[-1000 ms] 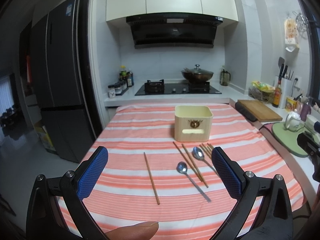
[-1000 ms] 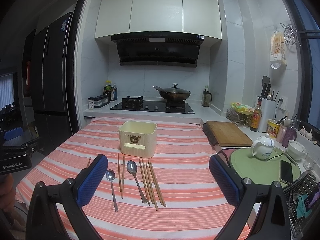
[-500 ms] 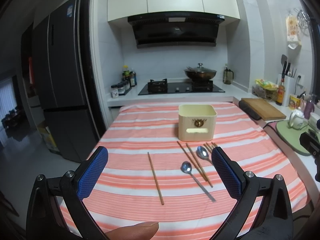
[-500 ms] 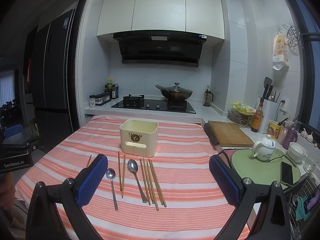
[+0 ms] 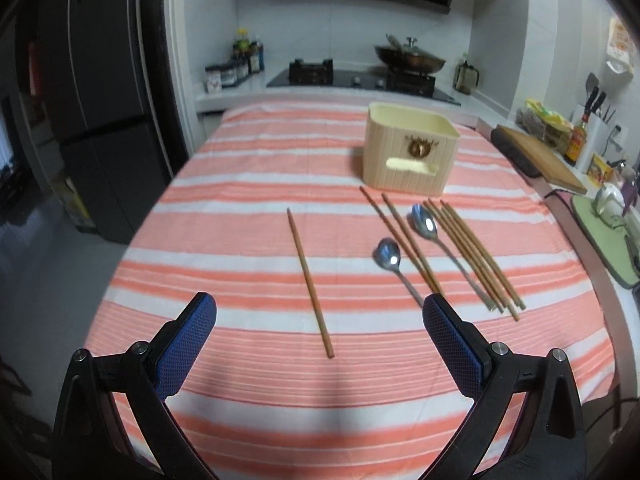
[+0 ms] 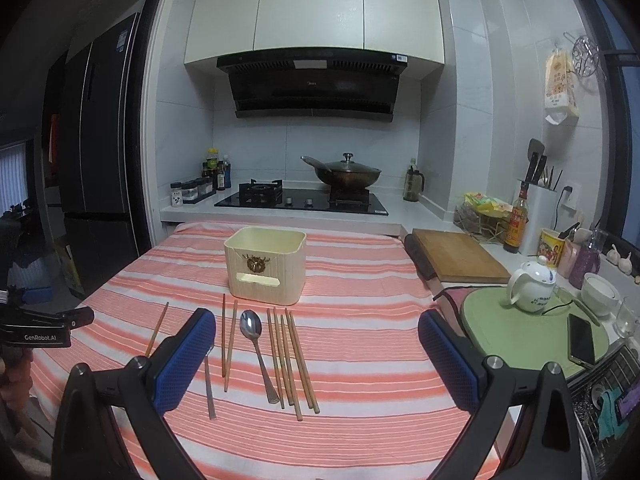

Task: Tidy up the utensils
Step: 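Grasp a wooden chopstick with the left gripper while the right grasps another chopstick, then lift both chopsticks over the cream box and drop them in upright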

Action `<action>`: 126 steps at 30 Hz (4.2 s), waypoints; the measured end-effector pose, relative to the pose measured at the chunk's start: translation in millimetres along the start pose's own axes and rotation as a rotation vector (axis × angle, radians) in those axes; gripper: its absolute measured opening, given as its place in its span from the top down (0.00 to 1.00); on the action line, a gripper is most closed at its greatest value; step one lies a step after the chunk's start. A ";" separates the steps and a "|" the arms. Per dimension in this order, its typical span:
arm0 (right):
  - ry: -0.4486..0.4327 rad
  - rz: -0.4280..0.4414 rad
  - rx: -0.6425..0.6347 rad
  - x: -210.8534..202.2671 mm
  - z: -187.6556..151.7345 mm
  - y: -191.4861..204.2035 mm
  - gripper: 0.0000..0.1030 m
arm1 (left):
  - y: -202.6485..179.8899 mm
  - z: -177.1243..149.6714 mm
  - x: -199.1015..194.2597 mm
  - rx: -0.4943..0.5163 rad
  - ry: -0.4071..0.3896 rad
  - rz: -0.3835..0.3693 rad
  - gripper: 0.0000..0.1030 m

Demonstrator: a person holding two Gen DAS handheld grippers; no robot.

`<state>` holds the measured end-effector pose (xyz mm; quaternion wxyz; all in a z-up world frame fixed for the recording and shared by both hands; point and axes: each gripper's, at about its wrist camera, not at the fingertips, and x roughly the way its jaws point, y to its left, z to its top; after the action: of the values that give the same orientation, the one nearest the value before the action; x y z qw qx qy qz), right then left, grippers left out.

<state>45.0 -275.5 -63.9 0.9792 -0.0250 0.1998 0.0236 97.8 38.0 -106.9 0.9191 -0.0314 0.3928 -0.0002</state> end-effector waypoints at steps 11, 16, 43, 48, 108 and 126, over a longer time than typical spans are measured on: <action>0.427 0.195 -0.198 185.7 -59.6 -18.3 0.04 | 14.1 -5.4 62.5 -0.100 0.097 -0.139 0.00; 0.561 0.239 -0.175 246.8 -75.1 -21.8 0.31 | 16.9 0.0 75.7 -0.105 0.108 -0.114 0.00; 0.734 0.255 -0.312 313.8 -60.6 14.8 0.41 | 24.9 12.4 149.4 -0.121 0.190 -0.060 0.00; 0.709 0.217 -0.273 302.7 -62.8 14.4 0.75 | 17.3 8.6 174.1 -0.062 0.214 0.012 0.05; 0.002 0.278 0.005 271.8 246.6 21.0 0.94 | -72.7 337.8 110.6 0.094 -0.173 -0.321 0.96; 0.185 0.354 0.052 324.1 169.1 22.6 0.54 | -67.5 266.3 168.8 0.181 0.041 -0.310 0.32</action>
<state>407.5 -231.4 -36.6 0.9375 0.0337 0.2909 0.1878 408.4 -18.3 -41.3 0.8989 -0.0088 0.4002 -0.1780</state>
